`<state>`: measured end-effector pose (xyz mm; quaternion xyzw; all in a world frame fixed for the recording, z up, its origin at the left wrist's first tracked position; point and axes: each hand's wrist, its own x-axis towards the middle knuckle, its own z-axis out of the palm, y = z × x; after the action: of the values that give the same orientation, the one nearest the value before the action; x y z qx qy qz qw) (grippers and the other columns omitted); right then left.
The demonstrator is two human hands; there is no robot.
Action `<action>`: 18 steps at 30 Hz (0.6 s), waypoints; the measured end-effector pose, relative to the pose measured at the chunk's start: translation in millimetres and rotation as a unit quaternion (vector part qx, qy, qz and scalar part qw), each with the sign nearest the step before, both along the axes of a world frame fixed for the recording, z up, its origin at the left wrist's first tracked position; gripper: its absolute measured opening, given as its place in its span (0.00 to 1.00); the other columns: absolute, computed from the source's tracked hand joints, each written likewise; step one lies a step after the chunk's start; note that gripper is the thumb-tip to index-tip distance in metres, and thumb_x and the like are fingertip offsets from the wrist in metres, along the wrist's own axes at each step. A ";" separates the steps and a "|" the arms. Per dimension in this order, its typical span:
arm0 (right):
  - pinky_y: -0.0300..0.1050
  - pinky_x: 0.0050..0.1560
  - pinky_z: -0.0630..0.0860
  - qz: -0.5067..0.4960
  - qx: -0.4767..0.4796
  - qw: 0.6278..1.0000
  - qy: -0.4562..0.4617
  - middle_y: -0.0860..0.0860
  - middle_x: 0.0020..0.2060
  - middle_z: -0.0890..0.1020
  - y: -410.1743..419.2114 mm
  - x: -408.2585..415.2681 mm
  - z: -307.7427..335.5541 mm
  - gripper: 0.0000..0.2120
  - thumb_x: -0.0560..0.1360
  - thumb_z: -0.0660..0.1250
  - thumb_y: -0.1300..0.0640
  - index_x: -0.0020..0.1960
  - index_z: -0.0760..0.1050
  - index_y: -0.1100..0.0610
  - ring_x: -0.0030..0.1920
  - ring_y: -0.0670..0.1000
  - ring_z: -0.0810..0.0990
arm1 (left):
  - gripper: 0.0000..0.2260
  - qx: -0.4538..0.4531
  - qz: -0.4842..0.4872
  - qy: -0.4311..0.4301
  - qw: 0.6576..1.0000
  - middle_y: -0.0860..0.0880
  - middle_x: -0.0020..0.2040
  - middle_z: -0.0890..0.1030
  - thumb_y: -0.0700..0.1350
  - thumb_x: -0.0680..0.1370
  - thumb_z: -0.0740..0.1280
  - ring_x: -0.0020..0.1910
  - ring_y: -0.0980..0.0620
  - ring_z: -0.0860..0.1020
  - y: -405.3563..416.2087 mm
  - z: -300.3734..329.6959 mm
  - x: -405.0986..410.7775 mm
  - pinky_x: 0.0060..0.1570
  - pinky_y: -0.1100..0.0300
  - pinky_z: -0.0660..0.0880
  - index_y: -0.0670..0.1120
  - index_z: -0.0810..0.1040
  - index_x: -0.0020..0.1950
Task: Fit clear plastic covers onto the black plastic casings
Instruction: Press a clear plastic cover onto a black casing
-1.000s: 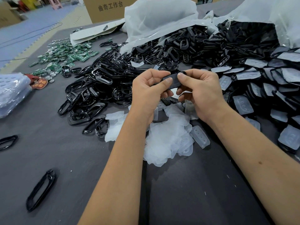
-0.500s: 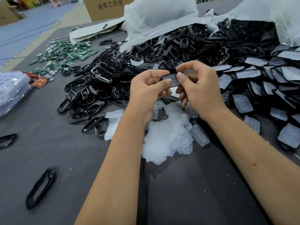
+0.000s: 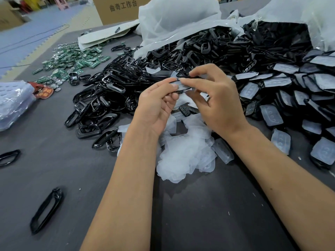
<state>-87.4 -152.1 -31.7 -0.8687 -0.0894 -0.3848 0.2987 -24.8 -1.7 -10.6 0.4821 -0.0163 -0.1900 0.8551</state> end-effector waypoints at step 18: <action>0.41 0.35 0.79 0.194 0.527 0.800 0.212 0.54 0.43 0.86 0.4 -1.0 5.4 0.10 0.80 0.68 0.68 0.59 0.83 0.62 0.41 0.48 0.82 | 0.02 0.054 0.020 -0.088 0.995 0.43 0.47 0.84 0.38 0.80 0.71 0.41 0.52 0.80 -7.1 -3.3 -2.0 0.42 0.62 0.80 0.40 0.81 0.51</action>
<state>-88.4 -151.8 -26.3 -0.6012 0.0257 -0.1130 0.7907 -26.9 -8.8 -13.9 0.5423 -0.0713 -0.1305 0.8269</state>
